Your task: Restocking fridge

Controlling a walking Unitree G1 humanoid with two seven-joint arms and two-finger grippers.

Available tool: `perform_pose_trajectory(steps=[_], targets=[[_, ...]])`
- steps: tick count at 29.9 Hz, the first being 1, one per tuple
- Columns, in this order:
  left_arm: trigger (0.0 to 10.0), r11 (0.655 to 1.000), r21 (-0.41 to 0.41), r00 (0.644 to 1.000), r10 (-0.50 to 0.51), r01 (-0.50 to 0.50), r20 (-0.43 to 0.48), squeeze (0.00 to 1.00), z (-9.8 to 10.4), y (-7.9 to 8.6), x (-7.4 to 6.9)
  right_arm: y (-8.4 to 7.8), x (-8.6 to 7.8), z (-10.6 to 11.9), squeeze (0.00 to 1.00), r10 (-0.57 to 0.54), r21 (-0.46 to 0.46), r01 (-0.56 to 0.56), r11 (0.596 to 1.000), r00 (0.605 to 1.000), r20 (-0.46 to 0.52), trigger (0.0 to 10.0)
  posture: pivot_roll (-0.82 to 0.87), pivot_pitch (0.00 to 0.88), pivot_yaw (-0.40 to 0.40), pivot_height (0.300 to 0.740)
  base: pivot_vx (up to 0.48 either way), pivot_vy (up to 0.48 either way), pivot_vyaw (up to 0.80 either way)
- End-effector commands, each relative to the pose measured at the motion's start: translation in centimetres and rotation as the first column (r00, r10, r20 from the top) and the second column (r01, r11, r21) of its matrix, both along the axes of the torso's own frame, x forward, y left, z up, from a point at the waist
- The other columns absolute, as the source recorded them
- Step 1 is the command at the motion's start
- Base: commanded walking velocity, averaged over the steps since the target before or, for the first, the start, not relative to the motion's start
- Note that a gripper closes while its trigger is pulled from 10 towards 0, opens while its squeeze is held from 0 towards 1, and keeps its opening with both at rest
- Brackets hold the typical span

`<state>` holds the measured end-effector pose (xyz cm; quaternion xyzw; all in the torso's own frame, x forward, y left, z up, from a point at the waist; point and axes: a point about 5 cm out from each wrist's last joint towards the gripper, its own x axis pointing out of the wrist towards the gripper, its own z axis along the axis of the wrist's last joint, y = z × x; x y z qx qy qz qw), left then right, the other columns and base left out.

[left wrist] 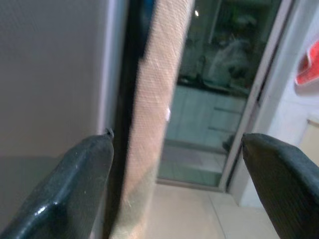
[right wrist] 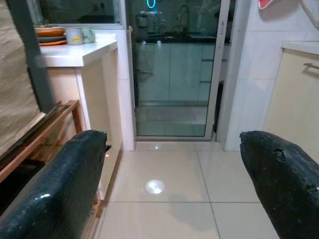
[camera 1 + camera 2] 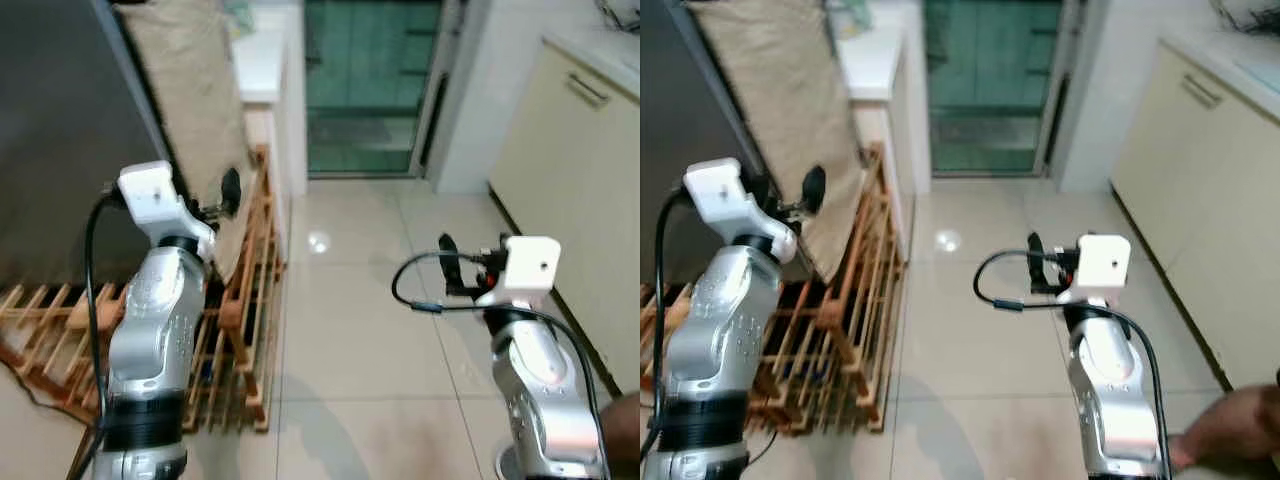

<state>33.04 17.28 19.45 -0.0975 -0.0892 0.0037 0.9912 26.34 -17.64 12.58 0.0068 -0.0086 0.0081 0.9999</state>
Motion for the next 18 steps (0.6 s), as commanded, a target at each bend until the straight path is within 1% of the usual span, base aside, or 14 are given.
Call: perform_pose_trajectory(steps=[1, 3, 5, 11, 13, 15, 18], targets=[[10.0, 1.000, 0.004, 1.000, 0.010, -0.010, -0.004, 0.00, 0.1, -0.3, 0.9, -0.2, 0.0, -0.1, 0.00, -0.009, 0.001, 0.009, 1.000, 1.000, -0.012, 10.0, -0.05, 0.000, 0.036, 0.740, 0.000, 0.000, 0.00], [10.0, 0.999, -0.011, 0.999, 0.031, -0.031, -0.016, 0.00, 0.2, -0.2, 1.6, -0.3, 0.0, -0.3, 0.00, -0.015, 0.001, 0.015, 1.000, 1.000, -0.017, 10.0, -0.05, 0.000, 0.043, 0.740, 0.000, 0.000, 0.00], [10.0, 0.999, -0.013, 0.999, 0.041, -0.042, -0.019, 0.00, 0.2, -0.2, 1.8, -0.3, -0.1, -0.3, 0.00, -0.018, 0.001, 0.018, 1.000, 1.000, -0.019, 10.0, -0.06, 0.000, 0.044, 0.740, 0.000, 0.000, 0.00], [10.0, 0.996, -0.033, 0.996, 0.086, -0.087, -0.032, 0.00, 0.3, -0.2, 3.3, -1.0, -0.7, -0.8, 0.00, -0.042, -0.003, 0.042, 0.999, 0.998, -0.051, 10.0, -0.07, 0.000, 0.040, 0.740, 0.000, 0.000, 0.00], [10.0, 0.992, -0.035, 0.991, 0.123, -0.125, -0.043, 0.00, 0.2, 0.0, 3.7, -1.1, -0.6, -0.8, 0.00, -0.038, -0.010, 0.037, 0.999, 0.998, -0.051, 10.0, -0.08, 0.000, 0.041, 0.740, 0.000, 0.000, 0.00], [10.0, 0.987, -0.050, 0.988, 0.150, -0.151, -0.033, 0.00, 0.5, 0.4, 3.9, -1.0, -0.6, -0.6, 0.00, -0.034, -0.016, 0.033, 0.999, 0.998, -0.047, 10.0, -0.08, 0.000, 0.046, 0.740, 0.000, 0.000, 0.00], [10.0, 0.981, -0.044, 0.982, 0.189, -0.190, -0.018, 0.00, 0.8, 1.5, 3.8, -1.2, -0.7, -0.6, 0.00, -0.034, -0.027, 0.033, 0.999, 0.998, -0.043, 10.0, -0.08, 0.000, 0.052, 0.740, 0.000, 0.000, 0.00]])
